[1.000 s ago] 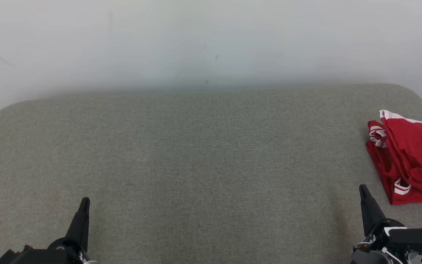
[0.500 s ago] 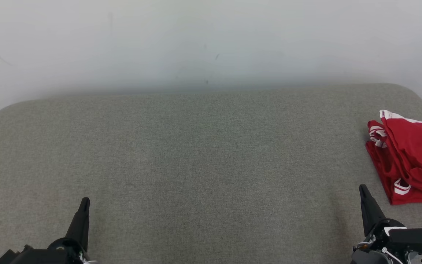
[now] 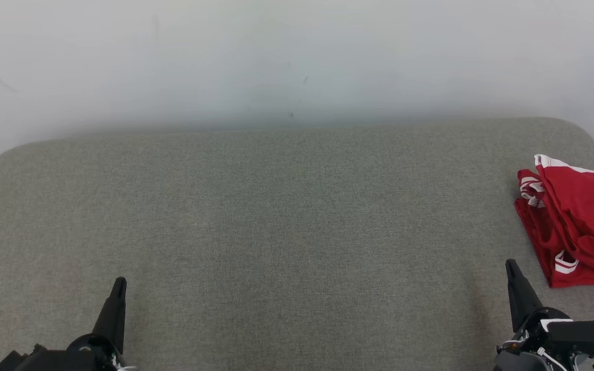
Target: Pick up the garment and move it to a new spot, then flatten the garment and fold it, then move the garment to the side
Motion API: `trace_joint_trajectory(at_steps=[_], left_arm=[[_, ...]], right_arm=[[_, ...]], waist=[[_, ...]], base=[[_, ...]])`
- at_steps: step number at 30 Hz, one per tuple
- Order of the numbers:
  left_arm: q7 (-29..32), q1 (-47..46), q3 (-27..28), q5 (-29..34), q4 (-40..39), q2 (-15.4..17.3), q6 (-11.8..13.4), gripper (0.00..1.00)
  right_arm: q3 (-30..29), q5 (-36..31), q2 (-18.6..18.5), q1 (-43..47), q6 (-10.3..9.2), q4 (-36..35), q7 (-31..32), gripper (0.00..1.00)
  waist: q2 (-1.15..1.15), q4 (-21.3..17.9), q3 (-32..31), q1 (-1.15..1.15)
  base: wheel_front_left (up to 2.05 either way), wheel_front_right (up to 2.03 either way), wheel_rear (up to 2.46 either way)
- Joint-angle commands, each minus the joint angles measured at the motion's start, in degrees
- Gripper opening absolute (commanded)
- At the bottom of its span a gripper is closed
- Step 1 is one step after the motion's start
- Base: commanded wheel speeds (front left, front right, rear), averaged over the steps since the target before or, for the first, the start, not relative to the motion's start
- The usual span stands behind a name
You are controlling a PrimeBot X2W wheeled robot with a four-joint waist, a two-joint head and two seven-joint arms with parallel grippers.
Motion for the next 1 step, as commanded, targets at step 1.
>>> trace_joint_trajectory(at_steps=[1], left_arm=[[0.2, -0.6, 0.2, -0.3, 0.0, 0.3, 0.0, 0.00]], right_arm=[[-0.1, 0.1, 0.1, -0.4, -0.12, -0.1, 0.1, 0.00]], waist=[[0.00, 0.0, 0.0, 0.00]], base=[[0.00, 0.00, 0.00]])
